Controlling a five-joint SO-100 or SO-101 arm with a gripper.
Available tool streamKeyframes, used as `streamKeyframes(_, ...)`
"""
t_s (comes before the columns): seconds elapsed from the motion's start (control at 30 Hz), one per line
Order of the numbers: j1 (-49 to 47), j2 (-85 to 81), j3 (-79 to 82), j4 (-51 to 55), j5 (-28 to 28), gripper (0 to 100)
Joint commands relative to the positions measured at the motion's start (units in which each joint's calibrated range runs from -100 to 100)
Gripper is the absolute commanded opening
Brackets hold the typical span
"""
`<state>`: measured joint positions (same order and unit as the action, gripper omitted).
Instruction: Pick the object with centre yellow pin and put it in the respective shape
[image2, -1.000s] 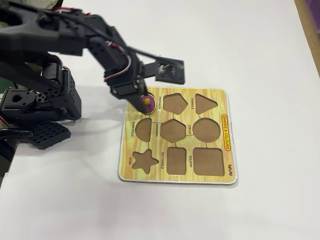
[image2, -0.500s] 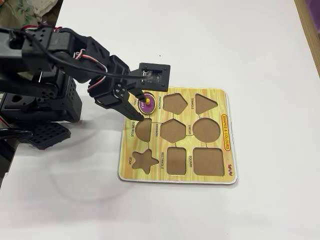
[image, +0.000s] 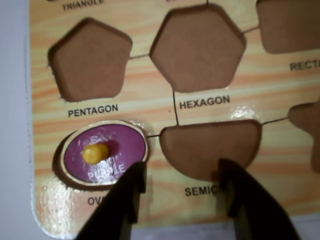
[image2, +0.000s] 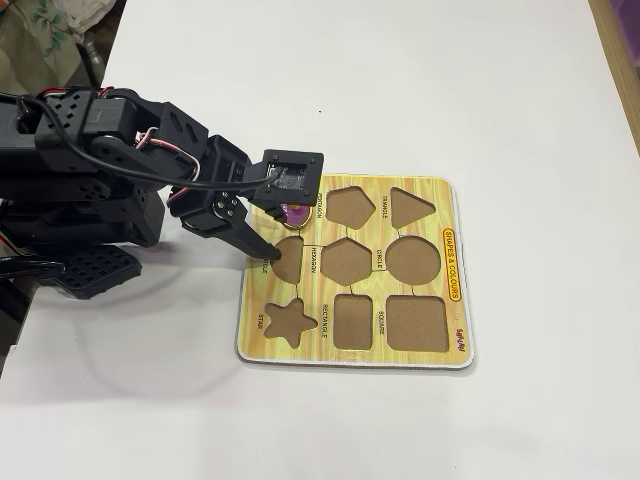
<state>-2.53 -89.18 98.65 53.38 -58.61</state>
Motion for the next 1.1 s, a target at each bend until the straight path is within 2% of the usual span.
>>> streamKeyframes(0.0,0.38,-2.46,0.36,4.52,-0.08,17)
streamKeyframes(0.23,0.38,-3.21,0.36,18.01,-0.08,17)
streamKeyframes(1.07,0.28,-3.21,0.36,18.27,0.50,18)
